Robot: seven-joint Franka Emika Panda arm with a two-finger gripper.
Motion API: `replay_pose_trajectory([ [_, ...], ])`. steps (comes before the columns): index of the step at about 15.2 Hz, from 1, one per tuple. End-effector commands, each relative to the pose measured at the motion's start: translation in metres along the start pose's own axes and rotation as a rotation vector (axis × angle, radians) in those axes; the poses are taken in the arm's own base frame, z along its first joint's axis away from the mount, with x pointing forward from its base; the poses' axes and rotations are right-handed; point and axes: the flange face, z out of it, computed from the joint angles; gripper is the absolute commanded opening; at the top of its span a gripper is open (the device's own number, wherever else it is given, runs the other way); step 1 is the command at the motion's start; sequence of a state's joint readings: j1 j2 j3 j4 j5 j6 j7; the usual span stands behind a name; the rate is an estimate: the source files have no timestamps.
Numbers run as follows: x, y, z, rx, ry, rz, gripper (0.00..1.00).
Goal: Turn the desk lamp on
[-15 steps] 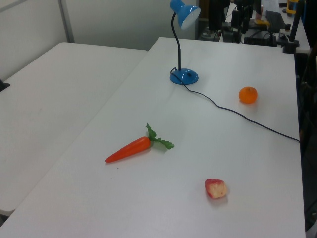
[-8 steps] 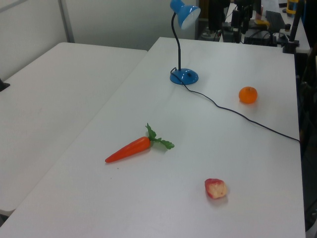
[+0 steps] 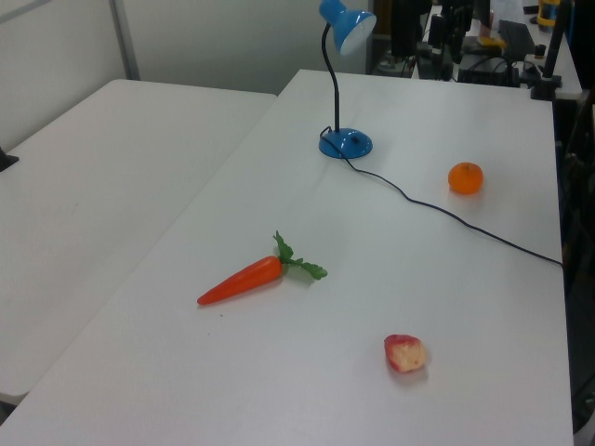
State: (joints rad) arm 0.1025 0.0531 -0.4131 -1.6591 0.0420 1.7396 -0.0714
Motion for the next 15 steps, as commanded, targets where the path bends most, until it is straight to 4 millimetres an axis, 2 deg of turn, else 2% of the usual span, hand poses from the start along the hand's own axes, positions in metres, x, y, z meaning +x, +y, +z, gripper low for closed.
replay_pose_trajectory([
  [1,0.010,0.017,-0.001,0.004,0.061,0.060,0.66],
  [4,0.019,0.032,0.009,0.038,0.092,0.106,0.40],
  [6,0.023,0.040,0.009,0.056,0.137,0.129,0.29],
  [7,0.026,0.040,0.017,0.067,0.148,0.138,0.25],
  [9,0.032,0.039,0.024,0.088,0.175,0.152,0.21],
  [12,0.043,0.033,0.036,0.091,0.206,0.198,0.20],
  [15,0.058,0.018,0.062,0.076,0.244,0.234,0.18],
])
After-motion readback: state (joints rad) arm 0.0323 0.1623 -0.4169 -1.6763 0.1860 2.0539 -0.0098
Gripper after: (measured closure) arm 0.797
